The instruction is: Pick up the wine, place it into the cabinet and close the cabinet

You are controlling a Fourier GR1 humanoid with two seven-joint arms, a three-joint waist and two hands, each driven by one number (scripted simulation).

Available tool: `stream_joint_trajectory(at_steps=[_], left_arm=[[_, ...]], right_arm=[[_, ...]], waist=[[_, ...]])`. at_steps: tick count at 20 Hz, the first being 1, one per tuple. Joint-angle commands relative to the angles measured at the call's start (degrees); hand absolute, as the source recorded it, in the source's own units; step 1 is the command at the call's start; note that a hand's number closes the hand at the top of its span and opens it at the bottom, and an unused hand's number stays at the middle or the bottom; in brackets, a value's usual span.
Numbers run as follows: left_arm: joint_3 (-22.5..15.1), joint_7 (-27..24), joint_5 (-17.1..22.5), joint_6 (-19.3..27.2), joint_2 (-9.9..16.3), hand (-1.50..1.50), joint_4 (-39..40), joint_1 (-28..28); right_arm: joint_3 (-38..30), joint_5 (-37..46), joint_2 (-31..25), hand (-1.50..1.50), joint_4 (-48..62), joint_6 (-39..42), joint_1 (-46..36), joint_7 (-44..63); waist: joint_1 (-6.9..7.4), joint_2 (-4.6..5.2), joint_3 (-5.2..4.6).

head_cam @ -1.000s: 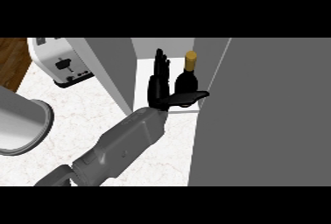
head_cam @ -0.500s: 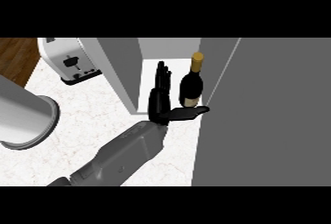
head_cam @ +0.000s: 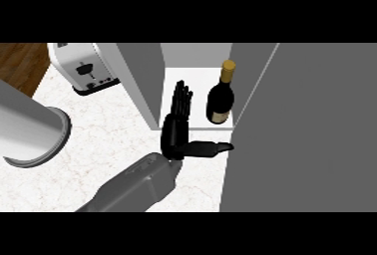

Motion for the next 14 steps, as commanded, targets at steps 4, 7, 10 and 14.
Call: stream_joint_trajectory(at_steps=[4, 7, 10, 14], left_arm=[[-2.96, 3.26, -6.77, -0.60, 8.97, -1.50, -16.39, 10.08], [-2.71, 7.72, -8.67, 1.92, 13.79, -1.50, -27.14, 11.45], [-0.82, 9.61, -12.13, 0.68, 14.44, -1.50, -27.81, 13.85], [-2.93, 9.63, -13.30, -1.06, 21.11, -1.50, -37.14, 18.33]], right_arm=[[-0.76, -1.07, -1.45, -1.50, -5.17, 1.13, 4.56, 0.64], [-0.57, 2.19, 0.04, -1.50, -1.25, -0.49, 2.08, -1.85], [-4.00, -3.43, -2.30, -1.50, -1.45, 1.01, -0.77, 0.98], [-1.56, -6.18, -6.26, 1.50, -5.66, 7.58, 4.39, 1.58]], waist=[[0.15, -0.17, 0.02], [0.51, -0.14, 0.03], [0.09, 0.05, 0.01], [0.18, -0.10, 0.02]])
